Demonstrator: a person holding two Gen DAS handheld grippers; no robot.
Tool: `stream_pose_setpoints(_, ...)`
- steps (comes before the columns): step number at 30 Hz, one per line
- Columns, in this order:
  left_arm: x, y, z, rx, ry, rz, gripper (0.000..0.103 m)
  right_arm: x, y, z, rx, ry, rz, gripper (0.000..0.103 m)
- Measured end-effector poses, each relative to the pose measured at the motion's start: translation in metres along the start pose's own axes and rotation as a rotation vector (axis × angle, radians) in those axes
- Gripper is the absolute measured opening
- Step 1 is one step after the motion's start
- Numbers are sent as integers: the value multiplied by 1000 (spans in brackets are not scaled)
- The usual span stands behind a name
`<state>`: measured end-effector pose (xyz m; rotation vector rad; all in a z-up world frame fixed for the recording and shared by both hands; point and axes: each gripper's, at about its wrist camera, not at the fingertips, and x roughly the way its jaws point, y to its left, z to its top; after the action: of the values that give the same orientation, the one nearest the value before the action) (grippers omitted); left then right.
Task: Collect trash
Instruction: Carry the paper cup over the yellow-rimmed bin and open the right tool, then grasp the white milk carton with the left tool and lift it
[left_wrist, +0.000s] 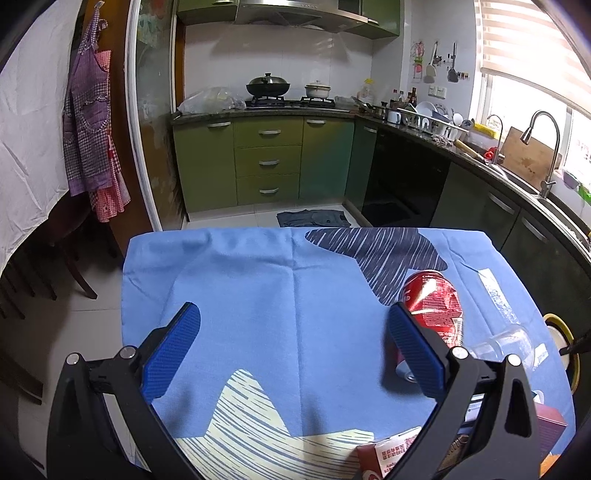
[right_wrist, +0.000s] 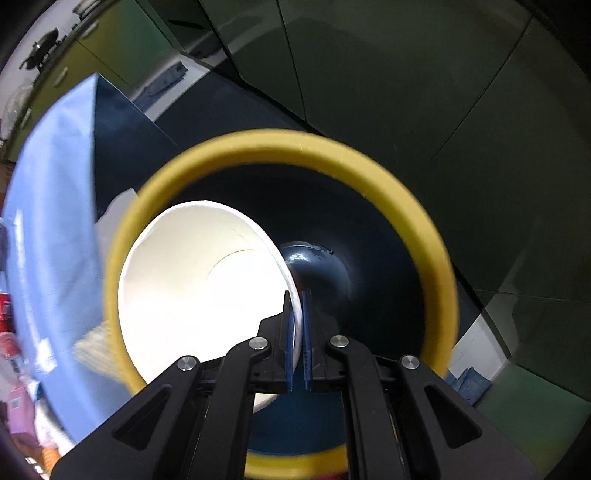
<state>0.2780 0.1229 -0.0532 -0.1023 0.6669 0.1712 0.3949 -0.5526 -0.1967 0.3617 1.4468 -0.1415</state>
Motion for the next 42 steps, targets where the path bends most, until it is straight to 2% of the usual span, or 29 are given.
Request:
stream_pose_setpoints(3,3,0,0,-3,11,-3,97,9,4,2,-4,3,-18,7)
stream_pose_setpoints(5,3,-2,-1,2,16,-5,97,9,5,1,-6,1,-26,17)
stream_pose_setpoints(8,3,-6,-2,16,17,-7,97,2,12,-2,-34,-16,-55,26)
stream_pose_setpoints(12,3,-10,-3,28,24,-9,97,-14,14,-9,-47,-50,-63,26)
stream_pose_setpoints(18,-1,-19,-4,49,73,-29,97,-42,24,-28,-62,-100,-17,28)
stream_pose_setpoints(22,-2,-27,-9,58,174,-24,97,-64,30,-49,-96,-125,34,31)
stream_pose_setpoints(25,2,-33,-18,60,302,-47,97,-81,39,-68,-131,-140,79,31)
stream_pose_setpoints(29,2,-46,-34,113,467,-70,97,-93,50,-87,-178,-154,134,31)
stream_pose_setpoints(34,-6,-53,-49,133,571,-38,97,-99,56,-108,-217,-165,193,31)
stream_pose_setpoints(39,-6,-66,-56,148,659,-31,97,-98,61,-116,-246,-173,247,31)
stream_pose_setpoints(42,-5,-72,-58,149,685,-31,84,-101,57,-128,-262,-181,266,33)
